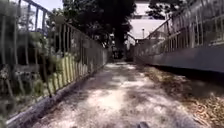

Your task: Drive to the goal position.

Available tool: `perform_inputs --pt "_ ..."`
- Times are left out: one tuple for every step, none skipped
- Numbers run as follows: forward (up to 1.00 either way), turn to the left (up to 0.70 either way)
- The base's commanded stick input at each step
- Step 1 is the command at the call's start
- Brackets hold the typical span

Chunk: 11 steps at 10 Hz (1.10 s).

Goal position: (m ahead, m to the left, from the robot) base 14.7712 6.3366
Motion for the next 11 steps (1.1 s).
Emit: perform_inputs --pt "0.5 -0.39" --pt "0.5 0.0" --pt "0.5 0.0" --pt "0.5 0.0" --pt "0.5 0.0" --pt "0.5 0.0" --pt "0.5 0.0" --pt "0.5 0.0" --pt "0.5 0.0" --pt "0.5 0.0" --pt "0.5 0.0"
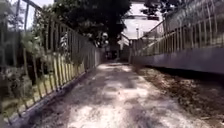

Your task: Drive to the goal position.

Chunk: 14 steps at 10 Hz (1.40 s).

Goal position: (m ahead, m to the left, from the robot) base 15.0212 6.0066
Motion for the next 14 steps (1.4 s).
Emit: perform_inputs --pt "0.5 0.0" --pt "0.5 0.0" --pt "0.5 0.0" --pt "0.5 0.0" --pt "0.5 0.0" --pt "0.5 0.0" --pt "0.5 0.0" --pt "0.5 0.0" --pt "0.5 0.0" --pt "0.5 0.0" --pt "0.5 0.0" --pt "0.5 0.0" --pt "0.5 0.0" --pt "0.5 0.0"
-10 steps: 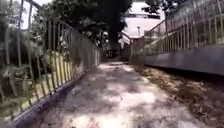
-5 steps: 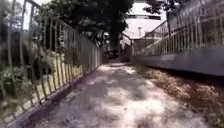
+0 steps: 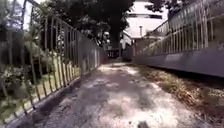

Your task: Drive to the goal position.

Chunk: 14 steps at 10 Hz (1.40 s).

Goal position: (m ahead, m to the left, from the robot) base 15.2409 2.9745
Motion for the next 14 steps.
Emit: perform_inputs --pt "0.5 0.0" --pt "0.5 0.0" --pt "0.5 0.0" --pt "0.5 0.0" --pt "0.5 0.0" --pt "0.5 -0.35" --pt "0.5 -0.5" --pt "0.5 -0.5" --pt "0.5 -0.5" --pt "0.5 -0.5" --pt "0.5 0.0" --pt "0.5 0.0" --pt "0.5 0.0" --pt "0.5 0.0"
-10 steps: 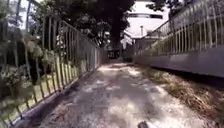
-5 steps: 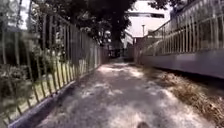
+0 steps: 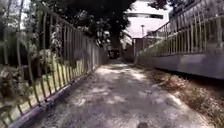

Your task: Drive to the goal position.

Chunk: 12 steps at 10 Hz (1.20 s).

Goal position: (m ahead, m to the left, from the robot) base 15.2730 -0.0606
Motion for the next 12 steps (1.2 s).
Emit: perform_inputs --pt "0.5 0.0" --pt "0.5 0.0" --pt "0.5 0.0" --pt "0.5 0.0" --pt "0.5 0.0" --pt "0.5 0.0" --pt "0.5 0.0" --pt "0.5 0.0" --pt "0.5 0.0" --pt "0.5 0.0" --pt "0.5 0.0" --pt "0.5 0.0"
